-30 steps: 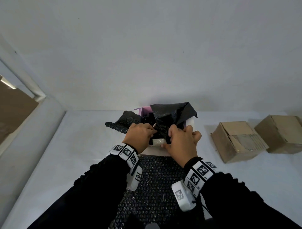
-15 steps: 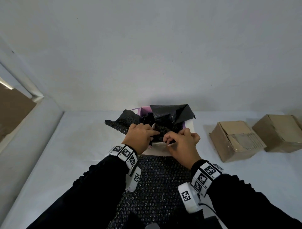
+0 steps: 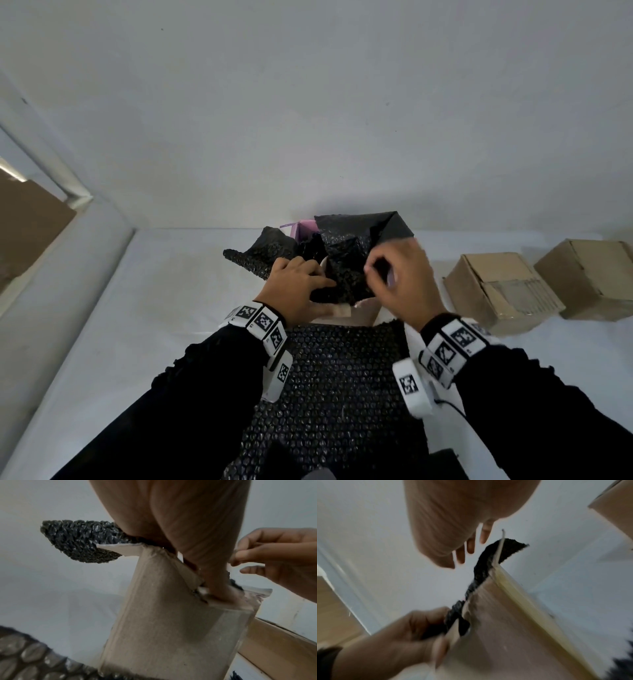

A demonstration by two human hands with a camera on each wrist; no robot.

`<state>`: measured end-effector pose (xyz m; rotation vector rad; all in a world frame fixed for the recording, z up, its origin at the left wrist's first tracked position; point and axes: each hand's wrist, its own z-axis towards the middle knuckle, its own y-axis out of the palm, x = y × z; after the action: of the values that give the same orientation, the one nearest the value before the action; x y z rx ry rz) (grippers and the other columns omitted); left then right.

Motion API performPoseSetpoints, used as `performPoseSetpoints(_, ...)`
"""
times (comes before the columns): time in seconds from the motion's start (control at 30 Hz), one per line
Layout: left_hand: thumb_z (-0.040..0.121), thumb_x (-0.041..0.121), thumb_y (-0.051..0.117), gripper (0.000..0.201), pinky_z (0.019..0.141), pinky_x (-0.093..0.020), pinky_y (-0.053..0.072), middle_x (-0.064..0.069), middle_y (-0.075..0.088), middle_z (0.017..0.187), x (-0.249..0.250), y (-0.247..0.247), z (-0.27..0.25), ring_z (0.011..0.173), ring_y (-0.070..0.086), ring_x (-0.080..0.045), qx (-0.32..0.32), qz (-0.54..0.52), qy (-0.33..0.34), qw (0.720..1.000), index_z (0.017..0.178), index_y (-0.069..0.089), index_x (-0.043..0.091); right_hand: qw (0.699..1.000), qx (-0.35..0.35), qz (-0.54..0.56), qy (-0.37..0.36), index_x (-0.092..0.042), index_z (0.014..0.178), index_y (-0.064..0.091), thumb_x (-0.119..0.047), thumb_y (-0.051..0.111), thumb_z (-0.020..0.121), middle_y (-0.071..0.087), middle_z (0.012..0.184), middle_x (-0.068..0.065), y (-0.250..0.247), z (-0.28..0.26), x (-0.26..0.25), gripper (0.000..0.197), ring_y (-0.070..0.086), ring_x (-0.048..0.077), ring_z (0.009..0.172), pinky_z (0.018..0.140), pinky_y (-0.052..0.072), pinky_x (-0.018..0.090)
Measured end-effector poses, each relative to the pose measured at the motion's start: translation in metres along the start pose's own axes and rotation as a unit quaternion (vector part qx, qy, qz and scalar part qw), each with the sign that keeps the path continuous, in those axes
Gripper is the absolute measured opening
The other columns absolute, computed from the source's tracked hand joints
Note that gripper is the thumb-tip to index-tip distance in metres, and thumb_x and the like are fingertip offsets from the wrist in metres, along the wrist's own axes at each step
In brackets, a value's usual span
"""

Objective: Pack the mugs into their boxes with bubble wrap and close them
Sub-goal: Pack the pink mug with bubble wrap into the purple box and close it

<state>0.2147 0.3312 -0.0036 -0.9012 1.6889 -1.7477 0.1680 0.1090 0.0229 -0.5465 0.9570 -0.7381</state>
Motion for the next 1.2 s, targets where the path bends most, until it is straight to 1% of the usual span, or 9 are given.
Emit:
performPoseSetpoints(0.17, 0.068, 0.082, 0.051, 0.075, 0.101, -0.036, 0.018, 0.015, 0.046, 0.125, 0.005, -0.003, -0.002, 0.118, 0.039, -0.011, -0.03, 0.025, 0.003, 0.999, 0.132, 0.048, 0.044, 0.96, -0.097, -0.149, 0.215, -0.025, 0.129, 0.045, -0.042, 0.07, 0.082, 0.046, 0.131, 0.01, 0.004, 0.047, 0.02, 0.057, 0.042, 0.034, 0.117, 0.092, 0.043, 0.043)
performPoseSetpoints(0.37, 0.07, 0.089, 0.028, 0.081, 0.101, -0.04, 0.025, 0.01, 0.051, 0.122, 0.01, 0.005, -0.01, 0.112, 0.046, -0.015, 0.008, 0.016, 0.011, 1.0, 0.123, 0.057, 0.036, 0.991, 0.013, -0.135, -0.02, -0.017, 0.072, 0.061, 0.016, 0.056, 0.064, 0.058, 0.076, 0.0, 0.011, 0.048, 0.01, 0.034, 0.05, 0.027, 0.08, 0.068, 0.04, 0.036)
performPoseSetpoints(0.5, 0.094, 0.059, 0.023, 0.056, 0.088, -0.039, 0.029, 0.007, 0.06, 0.111, 0.011, 0.011, -0.006, 0.096, 0.057, -0.019, 0.107, -0.064, 0.001, 0.992, 0.095, 0.071, 0.03, 0.977, -0.147, -0.138, -0.064, -0.016, 0.103, 0.055, 0.006, 0.057, 0.07, 0.046, 0.113, 0.005, 0.014, 0.042, -0.006, 0.039, 0.055, 0.027, 0.074, 0.056, 0.048, 0.037)
performPoseSetpoints(0.63, 0.086, 0.053, 0.032, 0.044, 0.084, -0.037, 0.03, 0.01, 0.064, 0.103, 0.013, 0.01, 0.0, 0.091, 0.058, -0.018, 0.085, -0.037, 0.003, 0.996, 0.093, 0.07, 0.031, 0.91, -0.328, -0.25, -0.037, -0.034, 0.146, 0.029, -0.015, 0.063, 0.079, 0.039, 0.135, 0.006, 0.013, 0.046, -0.005, 0.077, 0.059, 0.029, 0.093, 0.067, 0.046, 0.034)
performPoseSetpoints(0.73, 0.085, 0.056, 0.025, 0.051, 0.086, -0.037, 0.028, 0.012, 0.065, 0.104, 0.014, 0.007, 0.001, 0.095, 0.056, -0.017, 0.049, -0.026, 0.002, 0.998, 0.098, 0.067, 0.03, 0.884, -0.381, -0.269, -0.027, -0.025, 0.124, 0.056, -0.039, 0.053, 0.085, 0.056, 0.108, 0.004, 0.012, 0.05, -0.007, 0.041, 0.053, 0.028, 0.106, 0.079, 0.046, 0.035)
performPoseSetpoints(0.83, 0.086, 0.058, 0.024, 0.052, 0.086, -0.037, 0.026, 0.013, 0.067, 0.103, 0.011, 0.011, -0.001, 0.096, 0.055, -0.017, 0.045, -0.013, 0.0, 0.999, 0.098, 0.067, 0.031, 0.889, -0.313, -0.334, -0.001, -0.018, 0.097, 0.068, -0.057, 0.047, 0.089, 0.063, 0.093, 0.003, 0.019, 0.05, -0.007, 0.045, 0.051, 0.027, 0.109, 0.081, 0.042, 0.036)
performPoseSetpoints(0.97, 0.086, 0.059, 0.021, 0.055, 0.088, -0.038, 0.026, 0.013, 0.066, 0.107, 0.013, 0.012, -0.003, 0.097, 0.054, -0.017, 0.033, 0.004, -0.004, 0.999, 0.102, 0.067, 0.032, 0.913, -0.205, -0.346, 0.076, -0.016, 0.105, 0.063, -0.031, 0.055, 0.09, 0.064, 0.108, 0.008, 0.026, 0.049, -0.001, 0.022, 0.051, 0.03, 0.109, 0.085, 0.041, 0.04)
performPoseSetpoints(1.07, 0.088, 0.06, 0.029, 0.051, 0.09, -0.038, 0.027, 0.007, 0.061, 0.111, 0.015, 0.007, -0.003, 0.102, 0.052, -0.019, 0.034, 0.004, -0.015, 0.999, 0.113, 0.06, 0.027, 0.94, -0.19, -0.282, -0.001, -0.026, 0.118, 0.058, -0.016, 0.053, 0.085, 0.053, 0.121, 0.006, 0.033, 0.048, 0.004, 0.035, 0.048, 0.032, 0.106, 0.081, 0.044, 0.043)
performPoseSetpoints(1.2, 0.092, 0.055, 0.043, 0.053, 0.094, -0.037, 0.026, 0.007, 0.057, 0.114, 0.016, 0.008, -0.003, 0.107, 0.05, -0.018, 0.028, -0.008, -0.022, 0.999, 0.138, 0.04, 0.029, 0.911, -0.26, -0.311, -0.069, -0.02, 0.085, 0.071, -0.027, 0.052, 0.08, 0.063, 0.087, 0.0, 0.028, 0.047, 0.011, 0.021, 0.055, 0.026, 0.09, 0.078, 0.038, 0.039)
